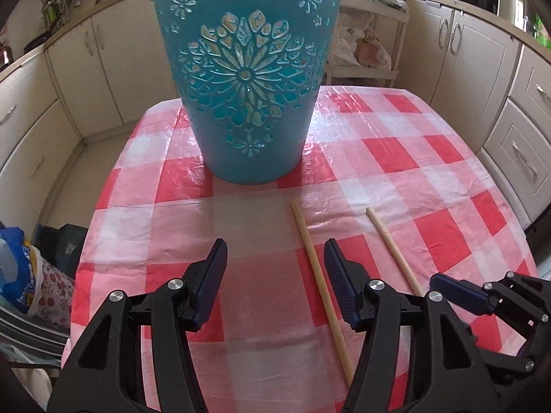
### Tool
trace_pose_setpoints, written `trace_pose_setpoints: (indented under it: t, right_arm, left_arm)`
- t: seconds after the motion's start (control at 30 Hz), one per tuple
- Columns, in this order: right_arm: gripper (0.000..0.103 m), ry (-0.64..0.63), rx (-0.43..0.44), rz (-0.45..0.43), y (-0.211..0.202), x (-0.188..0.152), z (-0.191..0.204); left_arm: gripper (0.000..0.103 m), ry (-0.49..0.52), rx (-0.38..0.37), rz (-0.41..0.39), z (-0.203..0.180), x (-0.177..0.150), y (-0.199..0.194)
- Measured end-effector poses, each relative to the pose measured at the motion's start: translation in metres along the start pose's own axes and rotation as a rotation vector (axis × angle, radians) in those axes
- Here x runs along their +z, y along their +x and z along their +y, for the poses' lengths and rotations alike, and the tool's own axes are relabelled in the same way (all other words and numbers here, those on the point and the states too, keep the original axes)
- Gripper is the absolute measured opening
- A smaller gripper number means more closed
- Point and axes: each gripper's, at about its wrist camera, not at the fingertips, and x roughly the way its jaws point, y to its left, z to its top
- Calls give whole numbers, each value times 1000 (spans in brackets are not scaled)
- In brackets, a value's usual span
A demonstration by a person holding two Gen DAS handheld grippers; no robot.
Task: Organize utensils
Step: 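Close the right tool on a stick while the left tool grasps another, then lift both held sticks up toward the teal bin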
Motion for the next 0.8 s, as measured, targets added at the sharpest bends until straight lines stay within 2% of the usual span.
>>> trace_pose_setpoints:
  t: [0.07,0.1,0.13,0.17,0.2,0.23,0.3,0.4,0.63,0.73,0.8]
  right_arm:
    - [30,-33,-19,-9,4,3,5]
    - [26,-46,-26,-10,5,5,7]
    - [16,-50,-24,-9,6,5,7]
    - [11,-51,-24,-6,6,5,7]
    - [7,-47,-22,-1,6,6,6]
    - [6,-35,-16,6,5,5,3]
    - [6,-14,5,20,2,5,-1]
    - [6,-55,-4,35,0,5,2]
    - [7,-102,-9,42,3,7,5]
    - [6,-78,8,38,1,5,2]
    - [6,-39,37,42,-1,3,-3]
  left_arm:
    - [55,13,1,28,-4,2,9]
    - [51,23,-4,40,-6,1,13]
    - [42,33,-7,37,-8,1,14]
    - [30,39,-28,32,-9,2,12]
    - [12,53,-46,36,-10,2,11]
    - [9,54,-64,43,-10,3,10]
    - [6,46,-93,55,-6,1,6]
    - [5,55,-103,74,-2,-4,2]
    - [11,109,-44,67,-6,-7,2]
    - [5,120,-60,66,-7,-8,1]
    - [5,126,-62,64,-7,-10,-2]
